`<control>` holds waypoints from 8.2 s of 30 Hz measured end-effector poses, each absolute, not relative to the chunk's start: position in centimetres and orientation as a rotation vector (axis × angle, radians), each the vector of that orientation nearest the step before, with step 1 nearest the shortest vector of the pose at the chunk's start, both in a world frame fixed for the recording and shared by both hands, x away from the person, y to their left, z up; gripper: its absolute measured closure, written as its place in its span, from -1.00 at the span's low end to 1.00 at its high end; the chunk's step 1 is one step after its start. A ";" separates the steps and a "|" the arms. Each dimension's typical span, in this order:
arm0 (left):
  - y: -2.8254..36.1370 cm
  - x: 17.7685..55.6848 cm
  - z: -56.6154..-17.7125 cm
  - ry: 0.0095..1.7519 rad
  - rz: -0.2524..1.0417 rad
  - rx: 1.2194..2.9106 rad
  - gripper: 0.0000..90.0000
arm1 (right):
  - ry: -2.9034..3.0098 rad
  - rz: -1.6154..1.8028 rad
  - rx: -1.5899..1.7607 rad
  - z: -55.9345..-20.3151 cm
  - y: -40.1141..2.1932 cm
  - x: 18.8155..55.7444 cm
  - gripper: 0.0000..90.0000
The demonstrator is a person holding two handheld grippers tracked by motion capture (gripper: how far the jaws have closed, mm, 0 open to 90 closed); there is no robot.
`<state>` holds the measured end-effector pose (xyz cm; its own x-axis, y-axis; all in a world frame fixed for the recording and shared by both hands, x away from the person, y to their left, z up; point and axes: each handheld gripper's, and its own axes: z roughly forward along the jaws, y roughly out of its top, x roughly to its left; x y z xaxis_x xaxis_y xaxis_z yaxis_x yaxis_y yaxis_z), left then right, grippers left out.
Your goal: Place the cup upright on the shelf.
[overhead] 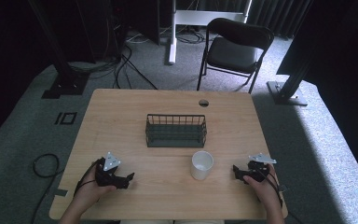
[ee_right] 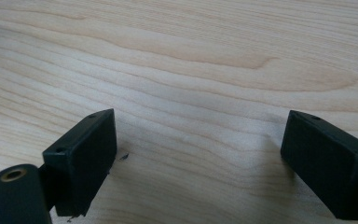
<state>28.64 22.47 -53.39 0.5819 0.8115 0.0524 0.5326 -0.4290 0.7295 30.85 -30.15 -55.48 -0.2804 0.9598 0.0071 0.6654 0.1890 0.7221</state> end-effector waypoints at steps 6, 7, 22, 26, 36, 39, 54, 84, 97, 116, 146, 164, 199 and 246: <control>21.2 28.7 -52.9 1.007 0.497 2.114 -0.91 | 2.020 0.869 1.519 -55.5 -30.2 30.9 -0.77; 20.8 28.7 -52.8 0.986 0.496 2.111 -0.91 | 2.019 0.869 1.519 -55.5 -30.2 30.9 -0.77; 17.3 28.7 -51.7 0.832 0.460 2.092 -0.91 | 2.019 0.868 1.519 -55.5 -30.1 30.9 -0.77; 15.8 28.7 -51.2 0.775 0.446 2.085 -0.91 | 2.019 0.868 1.519 -55.5 -30.2 30.9 -0.77; 12.8 28.8 -50.8 0.616 0.399 2.098 -0.91 | 2.019 0.868 1.520 -55.5 -30.1 30.9 -0.77; 11.9 28.8 -50.7 0.585 0.381 2.087 -0.91 | 2.019 0.869 1.519 -55.5 -30.1 30.9 -0.77; 7.5 29.4 -50.1 0.464 0.326 2.073 -0.91 | 2.019 0.869 1.519 -55.5 -30.2 30.9 -0.77; 1.3 31.5 -50.6 0.394 0.284 2.066 -0.90 | 2.020 0.869 1.515 -55.5 -30.2 30.9 -0.77; -0.4 32.2 -51.1 0.385 0.293 2.052 -0.79 | 2.020 0.869 1.516 -55.5 -30.2 30.9 -0.77; -0.5 31.9 -50.3 0.362 0.313 2.017 -0.55 | 2.019 0.870 1.517 -55.5 -30.2 30.9 -0.77; 1.6 32.9 -43.2 0.410 0.399 1.909 -0.55 | 2.020 0.869 1.516 -55.5 -30.2 30.9 -0.77; 2.7 35.0 -39.6 0.532 0.492 1.801 -0.54 | 2.018 0.870 1.516 -55.5 -30.2 30.9 -0.77; 5.2 41.0 -43.0 0.926 0.697 1.691 -0.55 | 2.020 0.869 1.515 -55.5 -30.2 30.9 -0.77; 6.0 41.3 -44.9 0.934 0.655 1.815 -0.78 | 2.020 0.869 1.515 -55.5 -30.2 30.9 -0.77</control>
